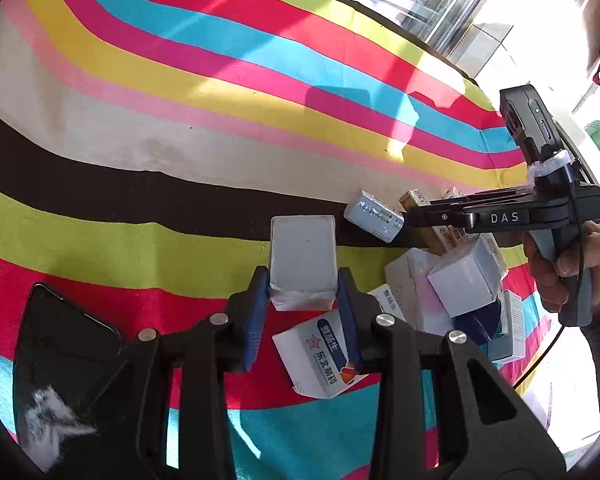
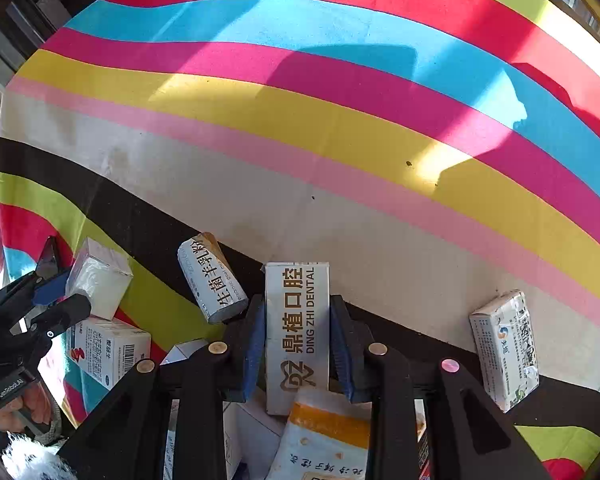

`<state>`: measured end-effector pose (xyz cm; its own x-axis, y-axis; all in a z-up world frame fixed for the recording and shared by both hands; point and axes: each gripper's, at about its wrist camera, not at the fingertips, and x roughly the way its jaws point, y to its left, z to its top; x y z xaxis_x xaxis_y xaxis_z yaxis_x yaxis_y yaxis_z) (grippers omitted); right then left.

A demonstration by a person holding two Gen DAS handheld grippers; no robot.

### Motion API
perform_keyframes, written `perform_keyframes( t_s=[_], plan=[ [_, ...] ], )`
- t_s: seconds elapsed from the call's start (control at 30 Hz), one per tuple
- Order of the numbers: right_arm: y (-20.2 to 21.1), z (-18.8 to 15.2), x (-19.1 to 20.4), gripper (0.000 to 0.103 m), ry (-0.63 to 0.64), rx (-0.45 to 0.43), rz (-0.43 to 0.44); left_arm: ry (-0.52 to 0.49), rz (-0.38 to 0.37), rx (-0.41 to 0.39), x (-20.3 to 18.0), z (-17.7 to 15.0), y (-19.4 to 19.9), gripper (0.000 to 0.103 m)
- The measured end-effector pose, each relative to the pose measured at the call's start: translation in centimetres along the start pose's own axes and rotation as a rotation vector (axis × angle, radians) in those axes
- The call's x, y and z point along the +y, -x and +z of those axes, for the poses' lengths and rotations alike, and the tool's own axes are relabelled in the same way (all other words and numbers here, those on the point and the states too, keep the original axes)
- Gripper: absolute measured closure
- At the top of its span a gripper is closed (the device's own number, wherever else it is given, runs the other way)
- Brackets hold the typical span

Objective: Organize objects

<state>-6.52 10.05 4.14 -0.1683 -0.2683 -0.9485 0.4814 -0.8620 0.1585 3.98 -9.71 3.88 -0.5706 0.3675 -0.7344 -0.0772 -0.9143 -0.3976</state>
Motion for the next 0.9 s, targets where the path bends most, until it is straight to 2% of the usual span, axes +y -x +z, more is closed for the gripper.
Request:
perform_keyframes(
  t_s=[0.13, 0.27, 0.4, 0.5, 0.57, 0.7, 0.9],
  plan=[
    [4.0, -2.2, -0.6, 0.071, -0.037, -0.124, 0.024, -0.017, 0.023, -0.049, -1.4, -0.6, 1.7, 0.065],
    [8.1, -3.4, 0.5, 0.071, -0.056, -0.251, -0.006, -0.039, 0.063, -0.106, -2.6, -0.6, 3.8, 0.065],
    [12.4, -6.4, 0.8, 0.071, -0.093, -0.374, 0.024, -0.086, 0.081, -0.169, -4.6, -1.2, 6.2, 0.065],
    [14.6, -9.5, 0.6, 0.071, -0.133, -0.436, 0.038, -0.115, 0.106, -0.202, -6.1, -2.0, 7.5, 0.065],
    [15.8, -12.1, 0.2, 0.071, -0.168, -0.463, 0.032, -0.129, 0.088, -0.208, -7.1, -2.6, 8.2, 0.065],
    [17.3, -18.3, 0.0, 0.071, -0.227, -0.497, -0.007, -0.156, 0.047, -0.179, -10.1, -5.0, 8.4, 0.065],
    [16.8, -28.5, -0.2, 0.071, -0.328, -0.495, -0.133, -0.215, -0.051, -0.065, -17.0, -10.7, 6.9, 0.065]
  ],
)
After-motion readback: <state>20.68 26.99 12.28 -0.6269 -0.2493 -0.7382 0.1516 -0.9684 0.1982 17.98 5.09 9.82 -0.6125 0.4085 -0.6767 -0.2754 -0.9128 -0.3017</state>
